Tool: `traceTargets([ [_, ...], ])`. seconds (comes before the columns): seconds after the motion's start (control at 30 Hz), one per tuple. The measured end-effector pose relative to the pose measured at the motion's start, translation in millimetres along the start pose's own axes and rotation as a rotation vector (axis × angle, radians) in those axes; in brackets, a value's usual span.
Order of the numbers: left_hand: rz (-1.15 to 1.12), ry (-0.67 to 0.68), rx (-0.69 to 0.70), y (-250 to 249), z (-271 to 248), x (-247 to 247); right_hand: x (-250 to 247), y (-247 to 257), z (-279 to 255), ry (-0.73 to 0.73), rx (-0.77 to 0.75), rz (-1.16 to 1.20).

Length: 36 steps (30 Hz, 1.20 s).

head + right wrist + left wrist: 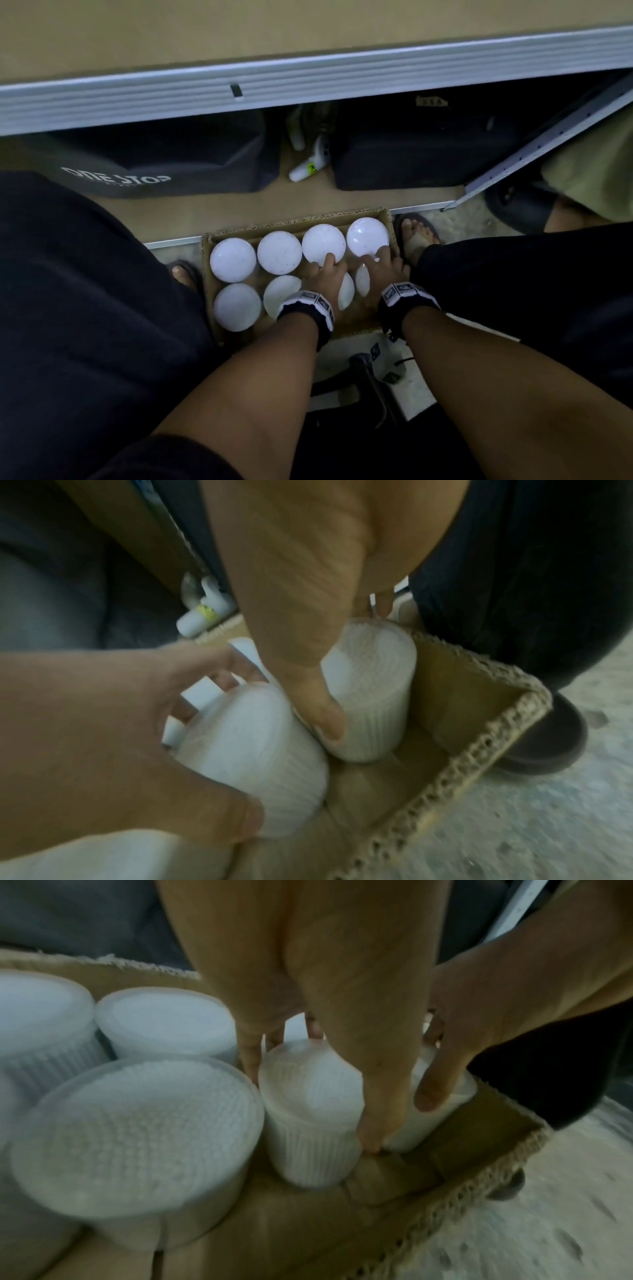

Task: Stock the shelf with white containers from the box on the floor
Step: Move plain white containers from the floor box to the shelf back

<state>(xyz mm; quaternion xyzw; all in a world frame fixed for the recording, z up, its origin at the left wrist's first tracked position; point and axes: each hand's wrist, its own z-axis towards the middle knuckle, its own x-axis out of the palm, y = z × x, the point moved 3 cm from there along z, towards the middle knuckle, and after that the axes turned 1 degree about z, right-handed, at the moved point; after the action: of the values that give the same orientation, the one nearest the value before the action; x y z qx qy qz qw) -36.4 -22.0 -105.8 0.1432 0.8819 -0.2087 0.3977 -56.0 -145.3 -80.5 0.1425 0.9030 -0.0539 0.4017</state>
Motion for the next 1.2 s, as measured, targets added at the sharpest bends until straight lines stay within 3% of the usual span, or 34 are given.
traceTargets([
  [0.13, -0.144, -0.023, 0.001, 7, -23, -25, -21, 4, -13, 0.034, 0.006, 0.060],
  [0.23, -0.203, 0.037, -0.042, 8, -31, -44, -42, 0, -28, 0.041, 0.002, 0.084],
  [0.37, -0.207, 0.050, -0.084, 9, -39, -72, -73, 4, -52, -0.032, -0.007, 0.024],
  [0.5, -0.235, -0.104, -0.117, 12, -63, -108, -106, 13, -73, -0.076, -0.033, 0.119],
  [0.67, -0.307, -0.337, -0.129, 16, -103, -159, -154, 24, -106, -0.281, -0.114, 0.213],
  [1.2, -0.354, -0.763, -0.019, 6, -243, -291, -273, 60, -228, -0.678, -0.375, 0.324],
])
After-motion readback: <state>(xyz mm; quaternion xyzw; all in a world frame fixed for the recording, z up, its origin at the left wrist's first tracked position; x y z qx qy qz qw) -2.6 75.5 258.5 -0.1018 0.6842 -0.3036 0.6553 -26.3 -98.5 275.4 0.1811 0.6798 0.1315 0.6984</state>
